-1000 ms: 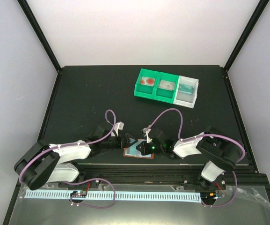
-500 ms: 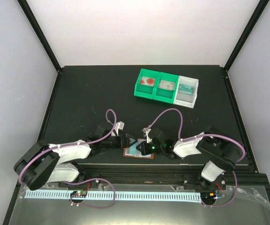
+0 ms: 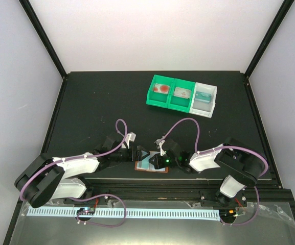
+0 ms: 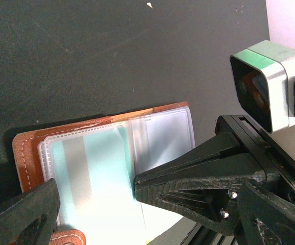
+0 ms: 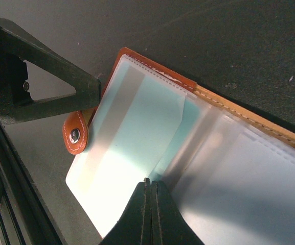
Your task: Take the credit cards out of the card holder
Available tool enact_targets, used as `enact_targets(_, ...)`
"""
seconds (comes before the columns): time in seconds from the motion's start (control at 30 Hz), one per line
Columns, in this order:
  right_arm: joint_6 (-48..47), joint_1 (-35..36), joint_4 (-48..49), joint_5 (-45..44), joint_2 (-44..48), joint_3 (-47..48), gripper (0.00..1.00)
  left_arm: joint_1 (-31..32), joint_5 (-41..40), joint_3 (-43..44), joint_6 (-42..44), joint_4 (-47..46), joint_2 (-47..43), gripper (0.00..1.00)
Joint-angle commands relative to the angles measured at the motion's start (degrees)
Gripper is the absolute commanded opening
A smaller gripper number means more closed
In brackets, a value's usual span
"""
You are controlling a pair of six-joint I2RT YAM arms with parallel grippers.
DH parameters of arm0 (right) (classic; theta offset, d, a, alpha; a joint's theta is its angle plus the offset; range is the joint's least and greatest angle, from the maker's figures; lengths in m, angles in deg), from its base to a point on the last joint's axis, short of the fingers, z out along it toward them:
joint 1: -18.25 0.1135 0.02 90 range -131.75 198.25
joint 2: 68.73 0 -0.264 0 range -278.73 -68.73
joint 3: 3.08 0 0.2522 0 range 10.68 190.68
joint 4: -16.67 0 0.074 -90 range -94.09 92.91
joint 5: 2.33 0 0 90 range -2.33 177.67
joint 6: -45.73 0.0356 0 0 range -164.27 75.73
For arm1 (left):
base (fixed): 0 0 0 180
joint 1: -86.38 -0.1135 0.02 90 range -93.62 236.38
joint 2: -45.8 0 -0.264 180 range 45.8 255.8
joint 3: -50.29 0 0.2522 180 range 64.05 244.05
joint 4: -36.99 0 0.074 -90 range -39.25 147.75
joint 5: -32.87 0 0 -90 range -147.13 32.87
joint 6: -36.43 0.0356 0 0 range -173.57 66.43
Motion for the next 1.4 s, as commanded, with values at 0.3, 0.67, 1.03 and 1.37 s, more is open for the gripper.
enact_targets(0.3, -1.63, 0.1, -3.5, -4.73, -0.2, -1.25, 0.01, -0.2, 1.07, 2.33, 0.56, -1.43, 1.49, 0.97)
enact_targets(0.67, -1.78, 0.08, -3.68, -5.17, 0.07, -1.36, 0.01, -0.26, 1.18, 3.03, 1.63, -0.16, 2.81, 0.97)
enact_targets(1.03, -1.91, 0.09, -3.66, -5.49, 0.16, -1.45, 0.01, -0.26, 0.71, 3.38, 2.86, 1.8, 2.21, 0.97)
enact_targets(1.37, -2.2, 0.08, -4.12, -5.95, 0.49, -1.19, 0.01, -0.25, 1.04, 2.95, 2.81, 0.91, 2.21, 0.96)
